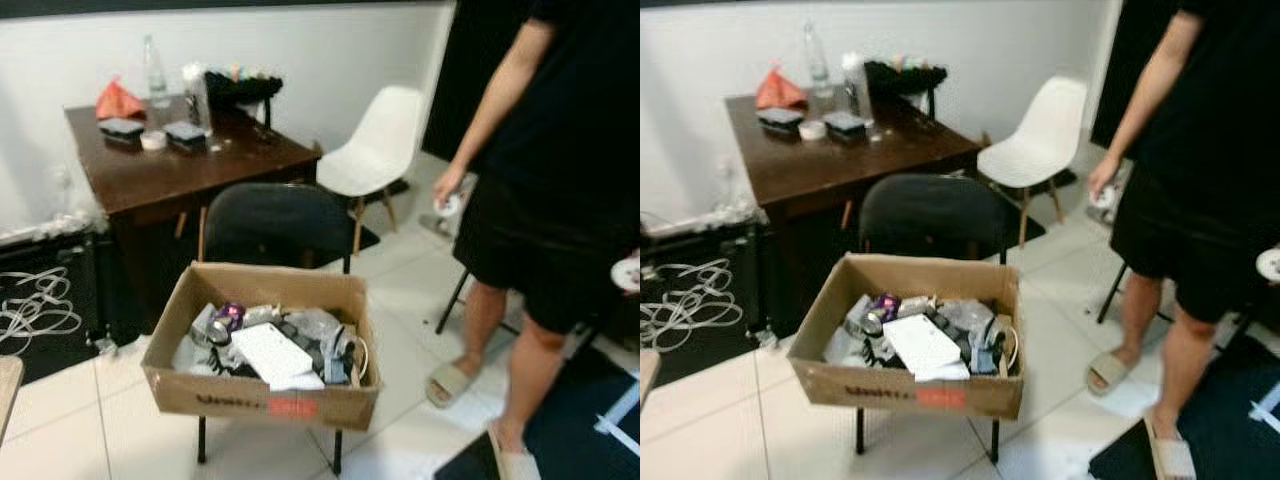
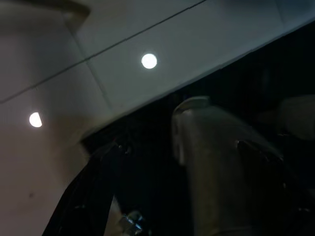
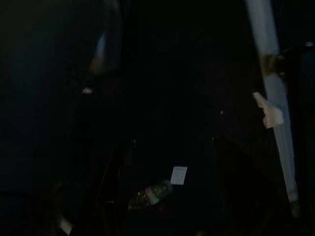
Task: Picking trash to rubbish bin
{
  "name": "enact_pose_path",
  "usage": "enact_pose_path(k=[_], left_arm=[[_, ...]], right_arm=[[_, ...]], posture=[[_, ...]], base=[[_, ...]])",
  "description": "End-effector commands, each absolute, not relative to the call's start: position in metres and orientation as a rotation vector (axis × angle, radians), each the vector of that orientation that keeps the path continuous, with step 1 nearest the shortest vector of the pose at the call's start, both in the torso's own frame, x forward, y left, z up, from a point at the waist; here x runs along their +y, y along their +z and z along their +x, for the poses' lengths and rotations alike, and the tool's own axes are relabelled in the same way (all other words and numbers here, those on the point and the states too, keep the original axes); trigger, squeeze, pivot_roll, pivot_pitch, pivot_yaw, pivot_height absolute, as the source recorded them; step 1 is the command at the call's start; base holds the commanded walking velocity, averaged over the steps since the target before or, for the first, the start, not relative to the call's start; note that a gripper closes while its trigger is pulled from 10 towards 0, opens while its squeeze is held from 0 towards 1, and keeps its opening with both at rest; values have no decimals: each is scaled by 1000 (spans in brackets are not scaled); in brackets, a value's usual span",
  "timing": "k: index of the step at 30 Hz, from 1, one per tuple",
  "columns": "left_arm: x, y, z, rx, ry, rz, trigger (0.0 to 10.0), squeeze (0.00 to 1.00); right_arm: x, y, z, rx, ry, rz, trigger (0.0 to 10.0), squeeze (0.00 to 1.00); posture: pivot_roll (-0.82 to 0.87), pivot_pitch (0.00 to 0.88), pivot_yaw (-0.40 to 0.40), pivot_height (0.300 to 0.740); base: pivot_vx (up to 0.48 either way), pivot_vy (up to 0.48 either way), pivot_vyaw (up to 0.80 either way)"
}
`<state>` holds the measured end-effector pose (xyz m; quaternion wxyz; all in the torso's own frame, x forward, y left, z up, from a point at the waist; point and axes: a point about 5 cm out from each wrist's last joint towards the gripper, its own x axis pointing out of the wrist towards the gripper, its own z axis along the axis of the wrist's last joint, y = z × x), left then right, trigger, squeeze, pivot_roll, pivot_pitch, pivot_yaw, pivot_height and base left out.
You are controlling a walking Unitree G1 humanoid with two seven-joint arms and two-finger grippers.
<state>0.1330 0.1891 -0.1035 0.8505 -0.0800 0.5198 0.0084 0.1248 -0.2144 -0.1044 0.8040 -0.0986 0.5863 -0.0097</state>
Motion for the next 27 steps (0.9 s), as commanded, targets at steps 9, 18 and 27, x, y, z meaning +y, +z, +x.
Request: enact_pose_path(k=[9, 18, 27], left_arm=[[194, -105, 126, 1114, 24, -158, 10000, 0], [195, -105, 127, 1111, 21, -152, 10000, 0], [196, -105, 126, 1113, -13, -131, 10000, 0]], right_arm=[[-215, -106, 121, 1266, -14, -218, 10000, 0], [-214, -107, 117, 1271, -11, -218, 10000, 0], [-214, -108, 114, 1278, -11, -215, 10000, 0]], posture=[[-69, 82, 35, 740], [-68, 82, 40, 740], [-67, 86, 40, 740]], base=[[-324, 0, 0], [-320, 0, 0], [-70, 0, 0]])
